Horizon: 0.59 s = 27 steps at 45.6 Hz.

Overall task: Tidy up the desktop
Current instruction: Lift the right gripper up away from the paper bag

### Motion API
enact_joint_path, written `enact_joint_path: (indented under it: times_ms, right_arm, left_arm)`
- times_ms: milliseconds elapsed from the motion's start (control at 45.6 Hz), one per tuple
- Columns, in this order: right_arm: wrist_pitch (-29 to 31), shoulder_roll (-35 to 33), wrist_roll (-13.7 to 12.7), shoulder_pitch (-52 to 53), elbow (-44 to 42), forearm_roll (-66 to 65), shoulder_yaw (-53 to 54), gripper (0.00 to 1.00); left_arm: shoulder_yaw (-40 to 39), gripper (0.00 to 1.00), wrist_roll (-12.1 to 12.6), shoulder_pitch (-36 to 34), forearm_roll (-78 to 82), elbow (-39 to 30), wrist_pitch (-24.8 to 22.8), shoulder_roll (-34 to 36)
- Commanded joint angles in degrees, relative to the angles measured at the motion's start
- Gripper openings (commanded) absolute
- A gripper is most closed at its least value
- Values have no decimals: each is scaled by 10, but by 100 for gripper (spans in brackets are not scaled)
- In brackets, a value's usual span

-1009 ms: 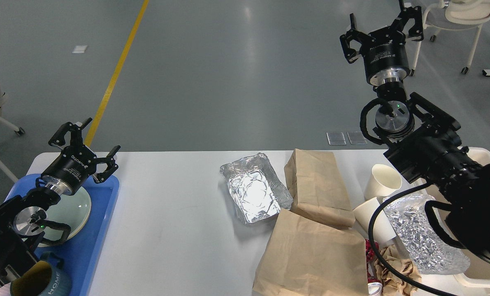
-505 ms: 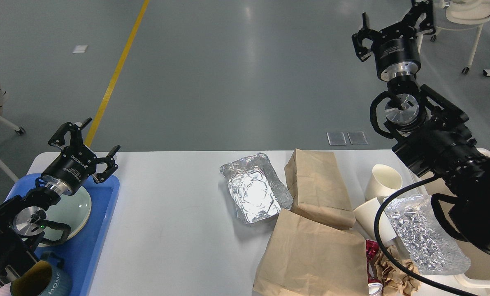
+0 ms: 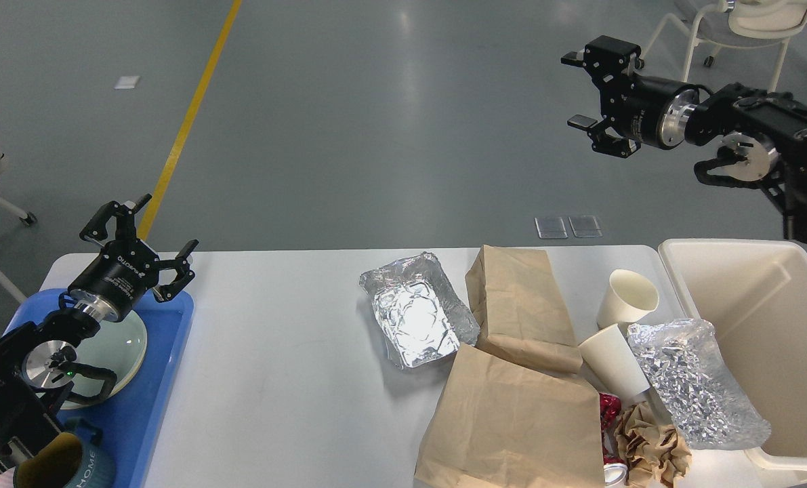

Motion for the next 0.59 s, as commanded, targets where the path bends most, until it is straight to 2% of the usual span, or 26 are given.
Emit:
enact_joint_path:
  times_ms: [0,175,285,329,351,439,483,526,570]
  right_arm:
    - [27,-6,6,99,60,-110,-114,100]
    - [119,-4,8,209,122,-252,-156,100]
    - [162,-17,17,276,195,-315,-188,100]
    - [177,-13,47,323,215,-315,-236,100]
    - [184,-8,73,344,226,-313,-264,100]
    - [194,33,213,390,258,-312,-378,100]
    - [196,47,266,398,265,-313,-420,100]
    - [196,50,283,411,274,-312,-459,100]
    - [197,53,282,433,290,-312,-493,100]
  left_arm:
    - [0,100,0,0,0,0,0,0]
    - [0,100,0,0,0,0,0,0]
    - [1,100,0,0,0,0,0,0]
    - [0,100,0,0,0,0,0,0]
    - [0,100,0,0,0,0,0,0]
    - [0,100,0,0,0,0,1,0]
    - [0,100,0,0,0,0,0,-1]
    - [0,100,0,0,0,0,0,-1]
    - [0,100,0,0,0,0,0,-1]
